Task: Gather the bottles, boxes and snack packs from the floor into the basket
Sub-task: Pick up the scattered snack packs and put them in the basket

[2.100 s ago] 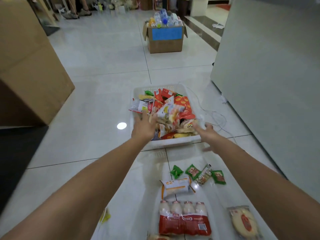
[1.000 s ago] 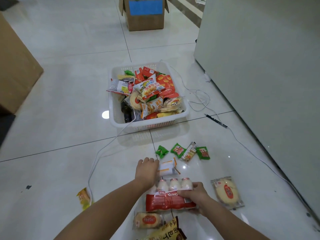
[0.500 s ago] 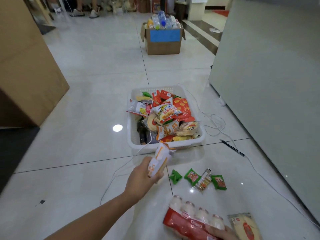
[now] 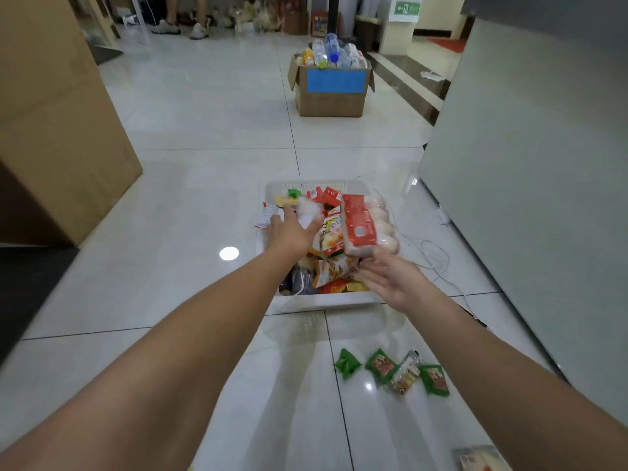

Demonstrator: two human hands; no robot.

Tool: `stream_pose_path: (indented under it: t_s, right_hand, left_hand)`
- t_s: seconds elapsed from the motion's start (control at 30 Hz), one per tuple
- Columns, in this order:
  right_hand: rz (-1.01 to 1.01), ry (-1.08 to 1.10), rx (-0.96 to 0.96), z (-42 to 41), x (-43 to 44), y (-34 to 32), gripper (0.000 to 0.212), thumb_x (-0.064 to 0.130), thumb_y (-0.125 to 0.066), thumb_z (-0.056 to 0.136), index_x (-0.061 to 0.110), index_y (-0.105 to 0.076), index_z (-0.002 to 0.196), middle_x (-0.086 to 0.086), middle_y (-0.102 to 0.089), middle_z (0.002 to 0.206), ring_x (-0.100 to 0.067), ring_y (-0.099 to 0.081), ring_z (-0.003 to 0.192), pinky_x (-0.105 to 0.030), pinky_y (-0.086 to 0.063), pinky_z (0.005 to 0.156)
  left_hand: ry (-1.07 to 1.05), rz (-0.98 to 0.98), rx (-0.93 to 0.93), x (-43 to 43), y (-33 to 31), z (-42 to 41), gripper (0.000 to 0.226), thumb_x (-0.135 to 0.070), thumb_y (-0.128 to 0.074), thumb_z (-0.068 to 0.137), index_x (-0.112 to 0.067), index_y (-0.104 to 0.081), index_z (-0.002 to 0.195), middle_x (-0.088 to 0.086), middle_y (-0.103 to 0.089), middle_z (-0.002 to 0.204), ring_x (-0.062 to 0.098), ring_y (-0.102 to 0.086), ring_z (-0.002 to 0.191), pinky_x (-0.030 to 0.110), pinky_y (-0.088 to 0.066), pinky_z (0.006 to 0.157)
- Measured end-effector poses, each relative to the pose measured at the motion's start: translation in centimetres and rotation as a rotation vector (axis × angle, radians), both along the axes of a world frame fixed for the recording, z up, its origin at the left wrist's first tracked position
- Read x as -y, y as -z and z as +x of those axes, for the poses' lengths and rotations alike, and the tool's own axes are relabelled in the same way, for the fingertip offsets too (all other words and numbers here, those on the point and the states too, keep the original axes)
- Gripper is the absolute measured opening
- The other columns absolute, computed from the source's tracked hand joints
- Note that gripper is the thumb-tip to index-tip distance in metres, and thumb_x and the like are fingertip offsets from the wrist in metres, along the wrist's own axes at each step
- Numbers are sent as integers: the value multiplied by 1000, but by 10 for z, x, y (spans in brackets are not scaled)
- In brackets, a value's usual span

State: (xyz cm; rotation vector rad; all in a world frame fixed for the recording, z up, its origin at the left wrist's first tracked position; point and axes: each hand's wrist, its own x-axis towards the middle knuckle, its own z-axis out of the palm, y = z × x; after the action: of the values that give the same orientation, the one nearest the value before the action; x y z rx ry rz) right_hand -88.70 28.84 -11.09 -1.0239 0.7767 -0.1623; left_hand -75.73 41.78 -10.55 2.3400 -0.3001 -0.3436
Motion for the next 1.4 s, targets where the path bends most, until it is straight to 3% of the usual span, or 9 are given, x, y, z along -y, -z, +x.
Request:
stream_pose_path:
  t_s: [0.13, 0.33, 0.43, 0.53, 0.8, 0.97, 1.13, 1.27, 1.4]
  right_hand:
    - [-289, -130, -355, -18, 2, 29, 43, 17, -57, 92, 3, -46, 131, -15, -55, 125, -28, -58, 104, -41, -49, 90]
    - [-556, -158, -651, -121, 28, 87, 42, 15, -63, 85, 4, -51, 124, -13, -57, 100, -26, -56, 85, -33, -46, 73]
    - [-728, -201, -727, -170, 38, 106, 49, 21, -68, 83, 9, -50, 127, -16, -57, 118, -30, -56, 104, -33, -44, 84]
    - [-838, -245, -757, -200, 46, 119, 69, 28, -72, 79, 18, -39, 139, -17, -40, 140, -34, -37, 130, -35, -33, 102]
    - [-1008, -451, -703, -186, 45, 136, 97, 29, -79, 72, 45, -16, 144, -1, 3, 158, -31, -2, 144, -45, -28, 110]
    - [-1136, -679, -734, -159, 43, 150, 107, 31, -80, 68, 56, -7, 141, 5, 19, 156, -31, 10, 144, -57, -38, 103]
    - [-1150, -775, -756, -138, 43, 167, 109, 42, -81, 63, 59, -4, 139, 7, 23, 155, -32, 11, 144, -55, -39, 103]
    - [-1166, -801, -793, -133, 42, 178, 95, 49, -75, 66, 56, -15, 139, 12, 11, 157, -29, 2, 144, -57, -37, 101]
    - [-1183, -741, -757, -134, 46, 184, 70, 37, -72, 70, 46, -36, 129, 12, -8, 153, -27, -14, 134, -48, -43, 95]
  left_hand:
    - [146, 258, 192, -24, 41, -28, 80, -60, -38, 91, -17, -9, 151, 17, -10, 157, 36, -12, 143, 47, -22, 113]
    - [426, 384, 374, -49, 100, -96, 81, -63, -33, 91, -27, 9, 151, 7, 15, 159, 25, 12, 147, 40, 1, 118]
    - [523, 437, 391, -41, 118, -128, 84, -65, -34, 89, -30, 11, 150, 4, 22, 158, 26, 19, 145, 42, 7, 117]
    - [616, 484, 351, -25, 133, -151, 86, -66, -38, 87, -34, 14, 148, 4, 26, 156, 29, 24, 144, 46, 9, 116]
    - [756, 540, 153, 0, 151, -162, 94, -64, -53, 81, -47, 15, 144, 2, 37, 152, 35, 32, 139, 66, 0, 110]
    - [867, 619, 167, 11, 167, -163, 91, -60, -57, 81, -54, 10, 142, -1, 40, 150, 37, 29, 140, 70, -22, 105]
    - [917, 655, 160, 32, 176, -162, 86, -62, -54, 82, -56, 8, 142, -4, 37, 152, 38, 23, 142, 70, -26, 102]
    - [932, 697, 185, 38, 196, -162, 86, -65, -48, 84, -53, 16, 141, -3, 26, 156, 41, 10, 144, 67, -27, 102]
    - [956, 741, 347, 29, 204, -162, 74, -62, -37, 90, -45, 8, 145, 7, -2, 157, 36, -14, 139, 56, -32, 97]
